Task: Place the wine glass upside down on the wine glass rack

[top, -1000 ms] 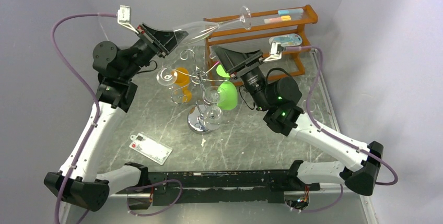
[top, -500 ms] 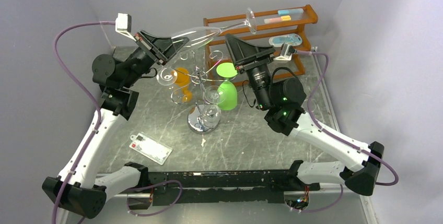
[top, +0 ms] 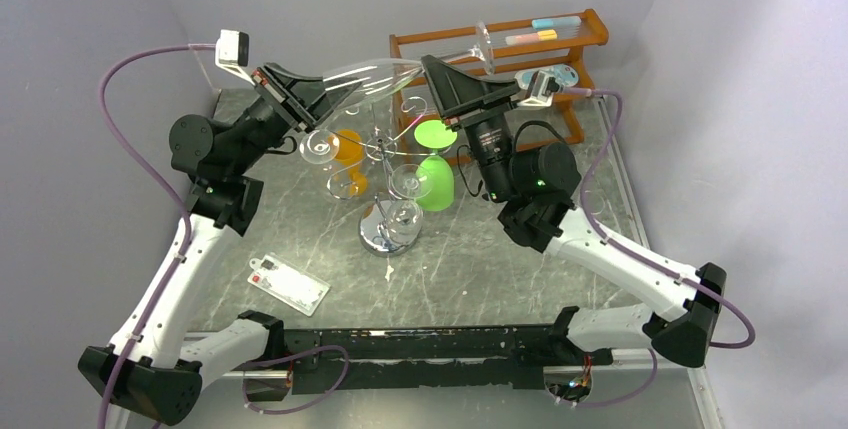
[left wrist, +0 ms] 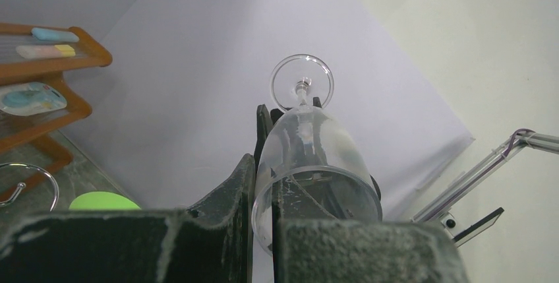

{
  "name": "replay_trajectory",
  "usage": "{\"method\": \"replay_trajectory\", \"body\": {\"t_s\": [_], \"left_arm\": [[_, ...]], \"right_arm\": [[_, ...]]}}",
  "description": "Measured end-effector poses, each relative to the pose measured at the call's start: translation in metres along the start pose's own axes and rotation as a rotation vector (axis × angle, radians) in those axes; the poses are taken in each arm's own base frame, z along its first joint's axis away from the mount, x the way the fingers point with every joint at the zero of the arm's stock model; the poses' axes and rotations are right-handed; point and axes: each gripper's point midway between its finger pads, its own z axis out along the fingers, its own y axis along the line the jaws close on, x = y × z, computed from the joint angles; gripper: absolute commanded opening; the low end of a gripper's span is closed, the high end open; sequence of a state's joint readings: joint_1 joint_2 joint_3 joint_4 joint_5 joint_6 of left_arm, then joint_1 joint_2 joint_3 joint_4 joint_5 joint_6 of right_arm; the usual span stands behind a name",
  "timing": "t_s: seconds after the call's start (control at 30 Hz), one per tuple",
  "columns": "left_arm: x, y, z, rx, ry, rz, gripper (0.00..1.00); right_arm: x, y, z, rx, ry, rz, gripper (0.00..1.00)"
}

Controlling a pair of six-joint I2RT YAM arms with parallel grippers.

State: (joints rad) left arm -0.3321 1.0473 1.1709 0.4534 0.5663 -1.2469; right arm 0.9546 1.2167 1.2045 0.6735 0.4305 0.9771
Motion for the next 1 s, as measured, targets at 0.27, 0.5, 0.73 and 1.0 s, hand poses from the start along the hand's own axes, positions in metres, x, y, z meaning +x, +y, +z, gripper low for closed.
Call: {"method": "replay_trajectory", "body": {"t_s": [0.27, 0.5, 0.73, 1.0], "left_arm": [[0.006, 0.001, -0.003, 0.005, 0.019, -0.019, 0.06], [0.008, -0.007, -0.012, 0.017, 0.011, -0.009, 0.40], [0.023, -0.008, -0.038, -0.044, 0.034, 0.087, 0.83], [0.037, -0.005, -0.092, -0.205, 0.048, 0.366, 0.90]], "right_arm": [[0.006, 0.011, 0.005, -0.067, 0.017, -0.002, 0.16], [0.011, 0.017, 0.004, -0.109, 0.040, -0.047, 0.00], [0.010, 0.022, -0.003, -0.117, 0.074, -0.094, 0.00], [-0.002, 0.017, -0.021, -0.024, 0.141, -0.257, 0.00]]}}
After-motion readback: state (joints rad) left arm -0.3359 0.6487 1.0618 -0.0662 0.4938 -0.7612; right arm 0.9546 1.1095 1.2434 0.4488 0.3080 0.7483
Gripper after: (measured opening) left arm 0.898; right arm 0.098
